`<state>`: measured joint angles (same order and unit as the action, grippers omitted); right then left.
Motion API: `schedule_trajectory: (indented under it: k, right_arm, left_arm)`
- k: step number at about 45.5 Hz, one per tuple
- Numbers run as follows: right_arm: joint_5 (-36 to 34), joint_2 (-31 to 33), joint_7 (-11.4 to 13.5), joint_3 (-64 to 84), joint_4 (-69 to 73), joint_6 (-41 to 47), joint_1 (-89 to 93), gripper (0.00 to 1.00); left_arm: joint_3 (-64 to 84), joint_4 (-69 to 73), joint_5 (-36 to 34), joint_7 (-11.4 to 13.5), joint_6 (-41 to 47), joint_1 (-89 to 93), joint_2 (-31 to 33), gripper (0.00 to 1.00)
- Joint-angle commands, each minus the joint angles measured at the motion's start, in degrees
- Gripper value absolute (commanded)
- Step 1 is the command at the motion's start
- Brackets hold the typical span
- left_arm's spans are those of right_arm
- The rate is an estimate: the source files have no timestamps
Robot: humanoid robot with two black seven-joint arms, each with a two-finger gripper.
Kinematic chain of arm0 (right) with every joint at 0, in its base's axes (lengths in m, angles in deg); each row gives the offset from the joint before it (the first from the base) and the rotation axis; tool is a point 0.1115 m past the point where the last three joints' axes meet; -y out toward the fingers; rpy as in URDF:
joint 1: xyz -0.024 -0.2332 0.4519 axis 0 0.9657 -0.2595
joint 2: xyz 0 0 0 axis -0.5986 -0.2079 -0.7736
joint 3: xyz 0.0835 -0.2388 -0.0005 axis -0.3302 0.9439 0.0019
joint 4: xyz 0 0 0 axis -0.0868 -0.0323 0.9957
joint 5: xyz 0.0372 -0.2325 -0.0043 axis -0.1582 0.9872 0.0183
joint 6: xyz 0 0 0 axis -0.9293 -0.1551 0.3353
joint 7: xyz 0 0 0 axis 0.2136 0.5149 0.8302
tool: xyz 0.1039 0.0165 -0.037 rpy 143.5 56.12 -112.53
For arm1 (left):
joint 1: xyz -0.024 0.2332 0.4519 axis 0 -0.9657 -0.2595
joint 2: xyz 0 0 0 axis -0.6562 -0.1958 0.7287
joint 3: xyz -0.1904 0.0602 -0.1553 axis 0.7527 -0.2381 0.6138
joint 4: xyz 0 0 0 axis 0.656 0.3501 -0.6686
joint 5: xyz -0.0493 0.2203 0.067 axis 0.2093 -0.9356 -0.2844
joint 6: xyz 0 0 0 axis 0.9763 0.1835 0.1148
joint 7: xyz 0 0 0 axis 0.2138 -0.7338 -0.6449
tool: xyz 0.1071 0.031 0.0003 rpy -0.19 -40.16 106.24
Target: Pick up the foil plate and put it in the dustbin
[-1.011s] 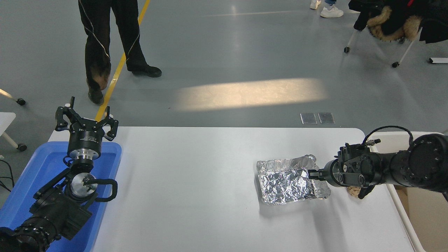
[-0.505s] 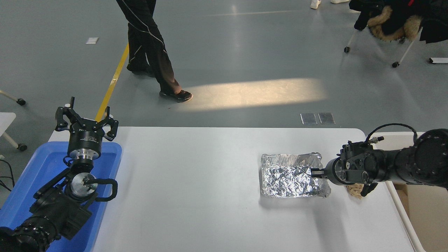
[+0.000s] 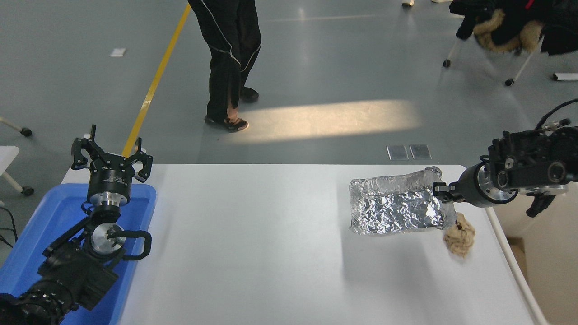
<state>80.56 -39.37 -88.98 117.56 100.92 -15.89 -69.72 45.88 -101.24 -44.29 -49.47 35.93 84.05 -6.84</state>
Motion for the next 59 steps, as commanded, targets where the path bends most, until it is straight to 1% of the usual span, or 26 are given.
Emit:
schedule_trajectory:
  k: [1,6,10,21,25,32,41,47,51,54,59]
  right_arm:
    - [-0.42,2.45,-1.87,4.59,9.30,16.70,-28.99,0.00]
    - [-2.00,2.27,-2.05,4.24,9.30,23.90,-36.37,0.00]
    - [-2.62,2.19,-2.05,4.24,9.30,26.47,-38.76,0.00]
    - [-2.62,2.45,-2.05,4.94,9.30,26.56,-38.24,0.00]
    - [-2.18,3.68,-1.96,6.43,8.10,25.59,-34.03,0.00]
    - [-1.39,8.51,-1.96,9.60,-2.17,21.29,-20.42,0.00]
    - [-1.30,16.86,-1.96,7.33,-23.88,15.14,2.96,0.00]
    - [-1.92,21.51,-1.96,-2.24,-36.01,10.92,20.45,0.00]
    - [-1.92,24.15,-1.96,-11.64,-43.57,10.21,31.96,0.00]
    - [-2.71,25.30,-1.87,-18.94,-48.67,10.12,40.57,0.00]
    - [-5.34,25.22,-1.87,-30.10,-58.33,10.12,54.46,0.00]
  left_arm:
    - [0.00,0.00,0.04,0.00,0.00,0.00,-0.01,0.99]
    - [0.00,0.00,0.04,0.00,0.00,-0.09,0.08,0.99]
    - [0.00,0.00,0.04,0.00,0.00,0.00,-0.01,0.99]
    - [0.00,0.00,0.04,0.00,0.00,0.00,-0.01,0.99]
    - [0.00,0.00,0.04,0.00,0.00,0.00,0.08,0.99]
    - [0.00,0.00,0.04,0.00,0.00,0.00,-0.01,0.99]
    - [0.00,-0.09,0.04,0.00,0.00,0.00,-0.01,0.99]
    - [0.00,0.00,0.04,0.00,0.00,0.00,-0.01,0.99]
    - [0.00,-0.09,0.04,0.00,0.00,0.00,-0.01,0.99]
    - [0.00,-0.09,0.04,0.00,0.00,0.00,-0.01,0.99]
    - [0.00,-0.09,0.04,0.00,0.00,0.00,-0.01,0.99]
